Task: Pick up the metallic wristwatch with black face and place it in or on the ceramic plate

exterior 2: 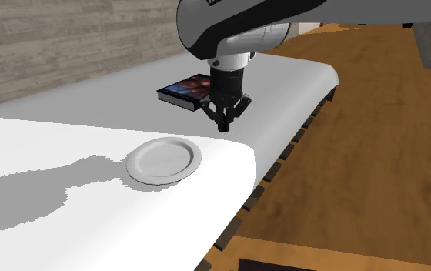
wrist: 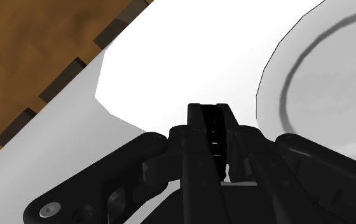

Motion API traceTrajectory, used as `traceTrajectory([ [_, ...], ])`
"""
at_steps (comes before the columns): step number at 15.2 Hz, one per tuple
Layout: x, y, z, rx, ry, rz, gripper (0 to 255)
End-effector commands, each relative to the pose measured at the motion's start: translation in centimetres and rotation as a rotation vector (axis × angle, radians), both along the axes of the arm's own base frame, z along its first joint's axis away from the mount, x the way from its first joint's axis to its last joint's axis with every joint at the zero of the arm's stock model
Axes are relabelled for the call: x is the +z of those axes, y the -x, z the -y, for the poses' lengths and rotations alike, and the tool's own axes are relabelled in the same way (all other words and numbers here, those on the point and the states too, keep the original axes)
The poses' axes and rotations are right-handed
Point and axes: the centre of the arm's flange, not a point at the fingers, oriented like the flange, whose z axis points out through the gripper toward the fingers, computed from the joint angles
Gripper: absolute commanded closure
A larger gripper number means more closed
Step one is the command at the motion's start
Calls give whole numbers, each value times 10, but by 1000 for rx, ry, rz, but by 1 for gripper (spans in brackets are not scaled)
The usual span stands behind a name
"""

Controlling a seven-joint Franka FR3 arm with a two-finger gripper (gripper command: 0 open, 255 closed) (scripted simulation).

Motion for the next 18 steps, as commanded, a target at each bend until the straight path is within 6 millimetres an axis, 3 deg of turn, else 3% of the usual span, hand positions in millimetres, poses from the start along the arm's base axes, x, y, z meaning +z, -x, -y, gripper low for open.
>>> traceTrajectory([
  [1, 4, 4, -13, 0, 0, 0, 255],
  [12, 1, 50, -151, 0, 0, 0, 255],
  [18, -25, 52, -158, 0, 0, 0, 255],
])
